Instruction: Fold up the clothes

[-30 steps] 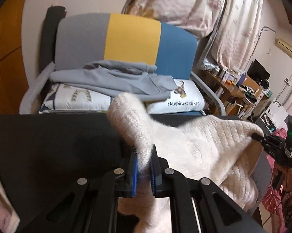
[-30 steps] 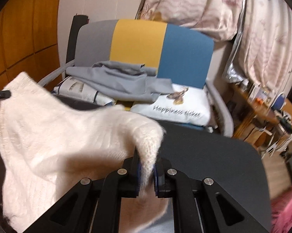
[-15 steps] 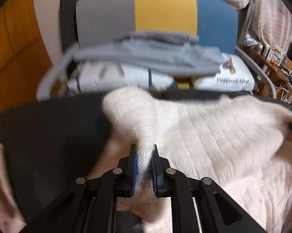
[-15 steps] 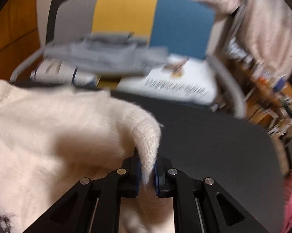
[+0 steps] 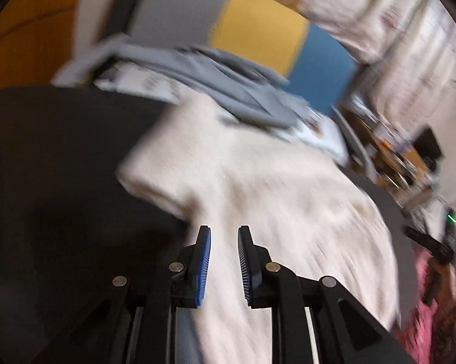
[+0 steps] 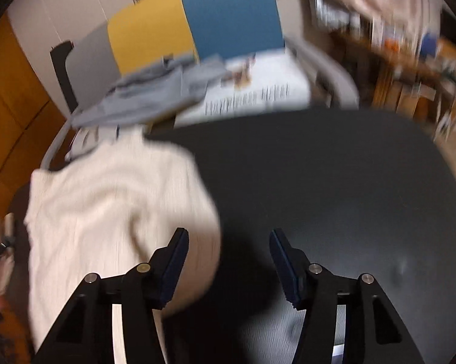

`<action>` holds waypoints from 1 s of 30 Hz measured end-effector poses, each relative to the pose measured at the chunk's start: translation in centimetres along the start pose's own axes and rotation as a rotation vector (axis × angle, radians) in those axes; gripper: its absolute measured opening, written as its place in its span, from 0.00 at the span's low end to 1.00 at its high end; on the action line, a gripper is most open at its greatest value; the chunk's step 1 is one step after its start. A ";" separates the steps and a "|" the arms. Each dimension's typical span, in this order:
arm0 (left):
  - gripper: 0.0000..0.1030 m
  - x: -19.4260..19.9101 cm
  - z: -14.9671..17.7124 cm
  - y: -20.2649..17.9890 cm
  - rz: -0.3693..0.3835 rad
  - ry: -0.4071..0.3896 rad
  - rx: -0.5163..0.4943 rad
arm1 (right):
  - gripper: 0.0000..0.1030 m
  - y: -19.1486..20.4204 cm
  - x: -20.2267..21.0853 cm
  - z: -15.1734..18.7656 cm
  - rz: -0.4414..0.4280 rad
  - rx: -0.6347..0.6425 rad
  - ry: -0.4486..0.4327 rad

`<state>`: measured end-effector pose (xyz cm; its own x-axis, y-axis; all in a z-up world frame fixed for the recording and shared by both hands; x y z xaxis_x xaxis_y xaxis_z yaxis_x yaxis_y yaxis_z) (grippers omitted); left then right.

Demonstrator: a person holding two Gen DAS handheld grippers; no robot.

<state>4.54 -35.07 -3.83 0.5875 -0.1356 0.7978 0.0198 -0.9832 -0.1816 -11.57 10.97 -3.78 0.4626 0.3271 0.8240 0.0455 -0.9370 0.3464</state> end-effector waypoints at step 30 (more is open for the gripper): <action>0.13 -0.2 9.4 -8.2 -0.144 0.233 -0.352 | 0.06 4.2 -0.3 -1.5 0.049 0.200 -0.012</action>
Point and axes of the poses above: each gripper's, at about its wrist camera, not at the fingertips, and x roughly against the way its jaws point, y to its left, z to its underside, the point moved 4 cm from there along -x, roughly the way its jaws point, and after that the axes turned 12 degrees about -x, right-handed, at the moved point
